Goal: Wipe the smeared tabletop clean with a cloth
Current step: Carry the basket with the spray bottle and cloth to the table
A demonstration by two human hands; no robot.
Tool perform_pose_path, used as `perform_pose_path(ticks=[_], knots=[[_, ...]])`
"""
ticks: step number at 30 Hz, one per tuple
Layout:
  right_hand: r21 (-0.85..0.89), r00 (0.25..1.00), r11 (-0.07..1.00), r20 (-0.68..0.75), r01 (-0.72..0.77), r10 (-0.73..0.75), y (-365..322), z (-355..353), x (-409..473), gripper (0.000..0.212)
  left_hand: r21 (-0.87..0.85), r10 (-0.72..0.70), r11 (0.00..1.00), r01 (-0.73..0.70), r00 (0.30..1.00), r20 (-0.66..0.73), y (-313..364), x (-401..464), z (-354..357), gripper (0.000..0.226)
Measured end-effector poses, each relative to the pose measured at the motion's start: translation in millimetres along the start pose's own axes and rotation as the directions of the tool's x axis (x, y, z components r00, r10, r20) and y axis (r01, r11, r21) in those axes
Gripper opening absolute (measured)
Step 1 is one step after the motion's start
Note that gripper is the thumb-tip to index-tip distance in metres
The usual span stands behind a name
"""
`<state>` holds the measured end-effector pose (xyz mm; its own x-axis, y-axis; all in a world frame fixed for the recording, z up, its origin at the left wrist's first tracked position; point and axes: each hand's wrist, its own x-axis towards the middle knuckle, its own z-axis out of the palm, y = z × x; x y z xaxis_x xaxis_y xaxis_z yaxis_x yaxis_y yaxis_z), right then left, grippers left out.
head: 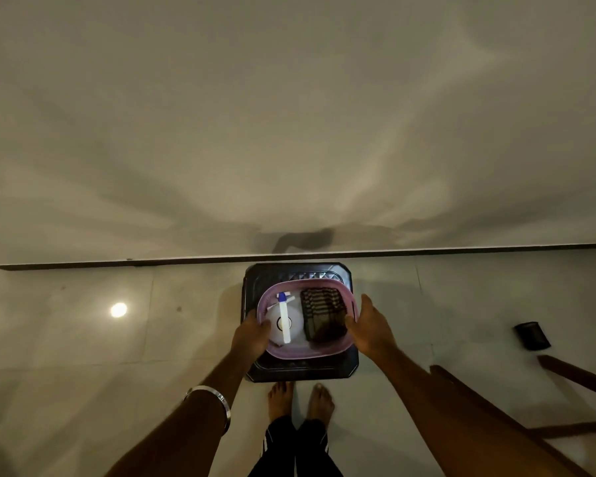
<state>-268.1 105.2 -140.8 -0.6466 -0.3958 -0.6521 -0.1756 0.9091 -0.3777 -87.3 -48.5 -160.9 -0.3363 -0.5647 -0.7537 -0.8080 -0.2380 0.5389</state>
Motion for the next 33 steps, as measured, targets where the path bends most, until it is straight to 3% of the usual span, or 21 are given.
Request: perform_pose_path(ticks=[7, 18, 24, 33], knots=[[0.023, 0.997, 0.998, 0.066, -0.05, 0.048, 22, 21, 24, 0.026, 0.058, -0.047, 0.997, 0.054, 0.99, -0.131, -11, 17, 17, 0.034], [0.024, 0.998, 0.999, -0.056, 0.039, -0.037, 22, 14, 29, 0.016, 0.143, 0.027, 0.99, 0.012, 0.963, -0.267, -8, 21, 20, 0.024], [0.013, 0.993, 0.998, -0.106, 0.063, -0.062, 12, -20, 16, 0.016, 0.197, 0.071, 0.98, -0.027, 0.973, -0.218, 24, 11, 11, 0.022], [0.08, 0.981, 0.995, -0.188, 0.066, -0.05, 0, -97, -39, 0.012, 0.427, 0.275, 0.876, -0.225, 0.96, -0.057, 109, -33, -20, 0.023]])
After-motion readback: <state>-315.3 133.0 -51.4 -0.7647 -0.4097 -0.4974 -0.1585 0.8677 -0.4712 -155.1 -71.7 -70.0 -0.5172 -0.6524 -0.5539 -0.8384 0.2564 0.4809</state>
